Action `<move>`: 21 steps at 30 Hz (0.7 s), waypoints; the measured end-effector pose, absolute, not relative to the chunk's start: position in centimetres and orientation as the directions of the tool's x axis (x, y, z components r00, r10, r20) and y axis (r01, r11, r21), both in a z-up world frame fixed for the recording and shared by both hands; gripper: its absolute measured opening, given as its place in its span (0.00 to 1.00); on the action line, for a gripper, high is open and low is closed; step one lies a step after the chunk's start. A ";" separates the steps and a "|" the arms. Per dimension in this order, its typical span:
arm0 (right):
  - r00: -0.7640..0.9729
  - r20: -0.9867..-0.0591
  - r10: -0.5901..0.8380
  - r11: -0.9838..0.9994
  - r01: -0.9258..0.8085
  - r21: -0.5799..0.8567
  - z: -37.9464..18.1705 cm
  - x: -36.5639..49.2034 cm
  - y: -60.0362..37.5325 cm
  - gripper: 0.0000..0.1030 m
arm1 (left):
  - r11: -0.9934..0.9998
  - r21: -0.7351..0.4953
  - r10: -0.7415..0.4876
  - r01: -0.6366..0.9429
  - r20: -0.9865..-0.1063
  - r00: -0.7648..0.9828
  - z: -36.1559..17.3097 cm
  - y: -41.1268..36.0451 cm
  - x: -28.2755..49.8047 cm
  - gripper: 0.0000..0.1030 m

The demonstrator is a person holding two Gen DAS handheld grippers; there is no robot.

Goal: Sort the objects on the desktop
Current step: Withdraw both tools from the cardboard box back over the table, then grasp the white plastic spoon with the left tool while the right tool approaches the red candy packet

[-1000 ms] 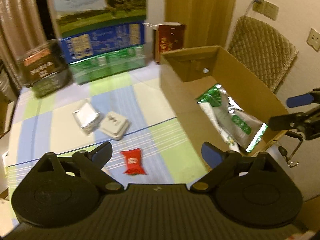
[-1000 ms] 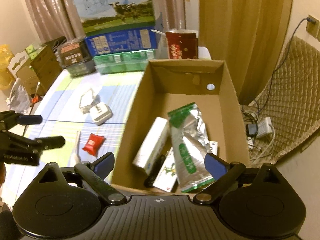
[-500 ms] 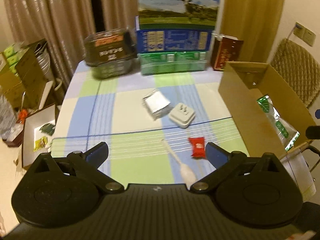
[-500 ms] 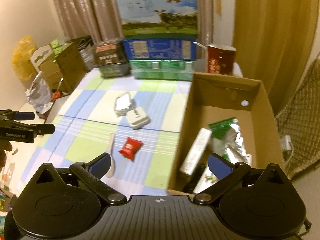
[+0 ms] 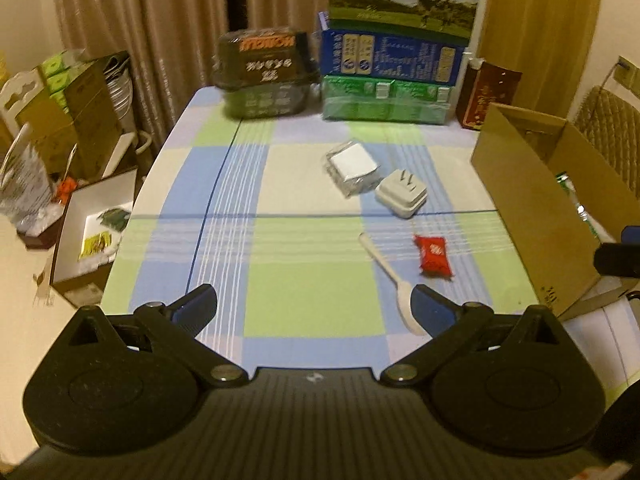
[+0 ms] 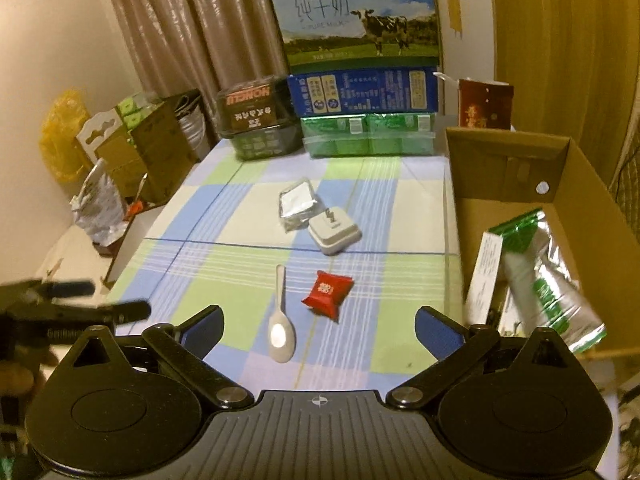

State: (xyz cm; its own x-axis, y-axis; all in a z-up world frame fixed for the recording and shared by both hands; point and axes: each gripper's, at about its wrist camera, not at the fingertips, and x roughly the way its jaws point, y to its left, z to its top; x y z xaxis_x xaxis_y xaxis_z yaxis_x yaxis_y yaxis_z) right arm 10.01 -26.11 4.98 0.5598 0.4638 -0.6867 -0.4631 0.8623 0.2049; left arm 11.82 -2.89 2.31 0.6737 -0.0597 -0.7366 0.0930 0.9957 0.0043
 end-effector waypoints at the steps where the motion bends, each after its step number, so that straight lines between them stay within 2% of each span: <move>1: 0.570 -0.681 0.461 0.864 -0.463 0.197 4.4 9.9 -25.7 0.88 | 0.996 0.003 -0.055 0.085 -0.737 0.674 1.8 -2.9 11.6 0.98; 8: 0.591 -0.676 0.441 0.874 -0.454 0.173 0.2 10.3 -23.9 0.63 | 0.999 -0.010 -0.039 0.046 -0.720 0.693 -2.3 -3.3 9.9 0.98; 17: 0.579 -0.687 0.439 0.872 -0.459 0.171 -3.6 13.2 -23.3 0.59 | 0.994 -0.026 -0.097 0.109 -0.691 0.716 -6.1 -6.4 10.7 0.92; 21: 0.582 -0.692 0.427 0.869 -0.475 0.137 -4.8 14.3 -23.1 0.53 | 0.991 -0.052 -0.124 0.121 -0.693 0.710 -7.5 -7.2 11.6 0.86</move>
